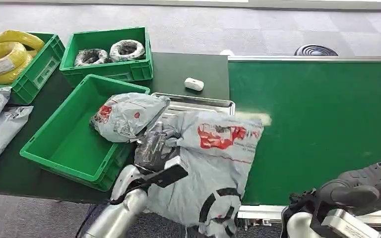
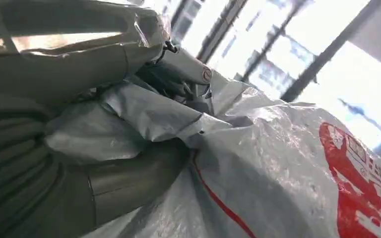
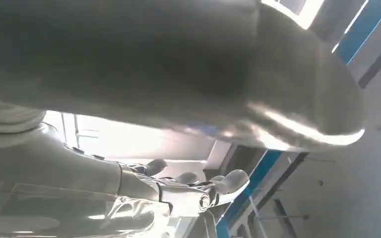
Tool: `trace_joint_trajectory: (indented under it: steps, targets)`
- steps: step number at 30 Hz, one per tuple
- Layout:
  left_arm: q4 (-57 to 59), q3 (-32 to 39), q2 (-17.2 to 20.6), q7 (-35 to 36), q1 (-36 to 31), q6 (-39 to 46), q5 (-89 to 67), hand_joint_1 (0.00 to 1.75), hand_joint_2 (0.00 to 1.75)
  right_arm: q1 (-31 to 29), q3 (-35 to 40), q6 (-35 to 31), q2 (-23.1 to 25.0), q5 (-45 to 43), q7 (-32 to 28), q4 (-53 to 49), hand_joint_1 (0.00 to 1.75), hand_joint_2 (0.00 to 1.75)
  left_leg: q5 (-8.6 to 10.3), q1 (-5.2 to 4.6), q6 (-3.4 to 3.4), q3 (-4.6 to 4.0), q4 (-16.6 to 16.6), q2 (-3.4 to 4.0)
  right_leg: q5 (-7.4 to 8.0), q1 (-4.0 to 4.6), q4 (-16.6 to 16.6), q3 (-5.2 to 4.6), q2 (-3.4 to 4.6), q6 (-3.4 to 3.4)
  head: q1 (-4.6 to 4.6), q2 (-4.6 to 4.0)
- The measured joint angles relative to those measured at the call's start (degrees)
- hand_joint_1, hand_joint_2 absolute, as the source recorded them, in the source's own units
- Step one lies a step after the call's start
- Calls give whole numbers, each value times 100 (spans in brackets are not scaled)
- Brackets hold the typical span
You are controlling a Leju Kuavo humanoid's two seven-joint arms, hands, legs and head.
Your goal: Moved the parcel from conveyor to table for the left to box.
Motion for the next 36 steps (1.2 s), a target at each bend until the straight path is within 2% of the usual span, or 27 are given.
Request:
trace_joint_trajectory:
  steps: [5, 15, 20, 31, 36]
  targets:
    - [-781, 740, 223, -46, -469, 401, 515, 175, 175, 23, -24, 0, 0, -109, 0, 63, 0, 0, 4, 1, -4, 1, 0, -1, 0, 0, 6, -1, -1, 0, 2, 0]
    - [-1247, 1330, 404, -9, -943, 941, 690, 175, 175, 10, -46, 0, 0, -177, 0, 229, 0, 0, 4, 0, -4, -1, 0, 0, 0, -1, 7, -3, -1, 0, 2, 0]
    - [-1072, 1534, 448, 188, -1226, 1160, 591, 175, 175, -17, -48, 0, 0, -194, 0, 308, 0, 0, 5, 1, -4, 0, 0, 0, 0, -1, 7, -4, 0, -1, 0, 0]
    - [-856, 1647, 505, 219, -1342, 1247, 566, 175, 175, -42, -48, 0, 0, -199, 0, 393, 0, 0, 5, 1, -4, -3, 0, 0, 0, -1, 7, -9, 0, -1, 2, 0]
    - [6, 2173, 507, 183, -1825, 1492, 3, 175, 175, -57, -39, 0, 2, -201, 0, 431, 0, 0, 9, 1, -8, -2, 0, 0, 2, 0, 10, -7, 1, -4, 0, 0]
